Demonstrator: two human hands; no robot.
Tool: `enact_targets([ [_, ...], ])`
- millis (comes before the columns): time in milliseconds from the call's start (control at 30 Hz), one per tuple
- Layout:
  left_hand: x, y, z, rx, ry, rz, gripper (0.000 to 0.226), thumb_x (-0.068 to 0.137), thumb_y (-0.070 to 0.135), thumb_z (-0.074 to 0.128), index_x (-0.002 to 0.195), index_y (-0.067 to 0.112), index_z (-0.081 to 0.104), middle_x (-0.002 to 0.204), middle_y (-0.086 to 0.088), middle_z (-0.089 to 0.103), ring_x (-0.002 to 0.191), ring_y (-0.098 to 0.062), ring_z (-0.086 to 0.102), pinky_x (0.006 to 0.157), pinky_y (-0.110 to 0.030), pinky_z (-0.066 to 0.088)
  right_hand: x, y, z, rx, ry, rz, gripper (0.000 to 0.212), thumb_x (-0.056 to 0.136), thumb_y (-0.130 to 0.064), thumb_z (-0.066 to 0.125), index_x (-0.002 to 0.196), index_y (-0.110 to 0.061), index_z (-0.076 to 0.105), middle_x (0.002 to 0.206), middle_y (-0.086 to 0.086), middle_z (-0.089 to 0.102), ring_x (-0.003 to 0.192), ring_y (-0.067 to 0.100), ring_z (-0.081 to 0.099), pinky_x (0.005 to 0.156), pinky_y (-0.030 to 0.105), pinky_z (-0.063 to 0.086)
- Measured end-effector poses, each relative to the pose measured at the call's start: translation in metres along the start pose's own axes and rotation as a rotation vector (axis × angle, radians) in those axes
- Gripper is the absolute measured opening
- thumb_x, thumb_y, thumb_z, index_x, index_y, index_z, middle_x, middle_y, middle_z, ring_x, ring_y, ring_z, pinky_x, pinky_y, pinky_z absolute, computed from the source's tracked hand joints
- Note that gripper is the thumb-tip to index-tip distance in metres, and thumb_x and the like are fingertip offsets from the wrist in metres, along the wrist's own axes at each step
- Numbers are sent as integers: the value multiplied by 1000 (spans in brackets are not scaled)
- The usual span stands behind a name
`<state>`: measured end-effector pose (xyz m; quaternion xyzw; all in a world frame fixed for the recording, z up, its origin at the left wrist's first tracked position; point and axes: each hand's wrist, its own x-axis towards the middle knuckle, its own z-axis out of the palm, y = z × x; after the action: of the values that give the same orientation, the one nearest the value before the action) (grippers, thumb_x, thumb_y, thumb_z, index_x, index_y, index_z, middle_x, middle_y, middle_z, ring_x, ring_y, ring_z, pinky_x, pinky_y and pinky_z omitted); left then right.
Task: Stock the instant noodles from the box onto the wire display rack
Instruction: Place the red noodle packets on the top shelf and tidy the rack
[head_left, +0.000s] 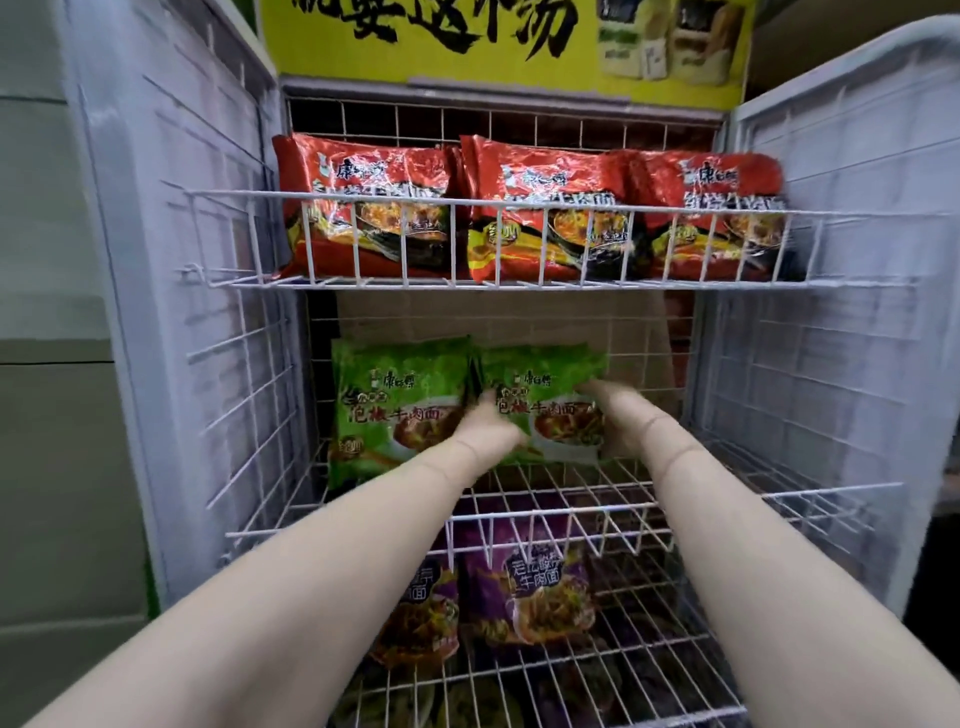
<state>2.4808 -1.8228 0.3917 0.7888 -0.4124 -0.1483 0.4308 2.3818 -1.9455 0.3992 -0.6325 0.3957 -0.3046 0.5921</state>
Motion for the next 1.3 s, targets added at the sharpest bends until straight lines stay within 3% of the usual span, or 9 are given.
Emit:
enact_targets([
  [100, 10, -5, 8, 66, 53, 23, 80, 86, 3, 61, 151, 15, 16, 156, -11, 18, 142, -29, 26, 112, -35, 32, -2, -8, 3, -34, -24, -41, 41, 90, -29, 53, 126, -12, 47, 118, 16, 60, 111, 37, 54, 99, 56, 40],
  [233, 22, -10, 9, 70, 118, 69, 78, 88, 3, 57, 151, 17, 14, 158, -8, 13, 145, -25, 18, 114, -33, 25, 8, -6, 2, -32, -46, -125, 44, 89, -21, 52, 132, -22, 44, 120, 12, 58, 116, 35, 50, 102, 56, 38],
  [533, 20, -13, 7, 55, 10, -43, 84, 86, 8, 62, 152, 21, 12, 158, -11, 8, 144, -31, 18, 113, -41, 30, 14, 5, 4, -180, -129, -145, 58, 86, -17, 58, 139, -27, 36, 126, 13, 57, 114, 34, 54, 100, 55, 42],
  [667, 3, -2, 5, 49, -28, -46, 89, 86, 10, 65, 152, 16, 6, 154, -16, 21, 137, -32, 33, 108, -38, 37, -1, -1, 3, -200, -13, -195, 51, 90, -20, 57, 138, -15, 39, 130, 12, 54, 119, 34, 51, 102, 44, 41],
  [767, -8, 5, -2, 25, 27, -5, 82, 86, 14, 65, 150, 11, 13, 149, -15, 33, 131, -30, 42, 103, -34, 41, -16, -10, 6, -167, 128, -302, 53, 93, -20, 52, 141, -9, 34, 138, 16, 47, 124, 34, 47, 103, 43, 40],
  [967, -32, 22, -24, -25, 161, 87, 57, 90, 19, 59, 139, 8, 32, 137, -14, 45, 121, -30, 48, 87, -33, 43, -60, -25, 18, -186, 138, -419, 63, 95, -28, 49, 148, -7, 22, 152, 12, 30, 139, 28, 30, 111, 36, 26],
  [1100, -54, 31, -32, -107, 180, 154, 46, 90, 22, 61, 130, 12, 41, 126, -8, 54, 96, -19, 50, 76, -29, 39, -91, -29, 28, -186, 134, -479, 54, 96, -32, 48, 143, -11, 33, 146, 9, 39, 132, 26, 39, 100, 32, 32],
  [1300, -100, 28, -49, -308, 200, 332, 31, 89, 17, 61, 118, 11, 50, 112, -4, 58, 100, -15, 55, 79, -24, 40, -144, -23, 43, -18, 91, -604, 39, 96, -29, 47, 132, -13, 48, 126, 2, 52, 111, 13, 50, 87, 26, 38],
])
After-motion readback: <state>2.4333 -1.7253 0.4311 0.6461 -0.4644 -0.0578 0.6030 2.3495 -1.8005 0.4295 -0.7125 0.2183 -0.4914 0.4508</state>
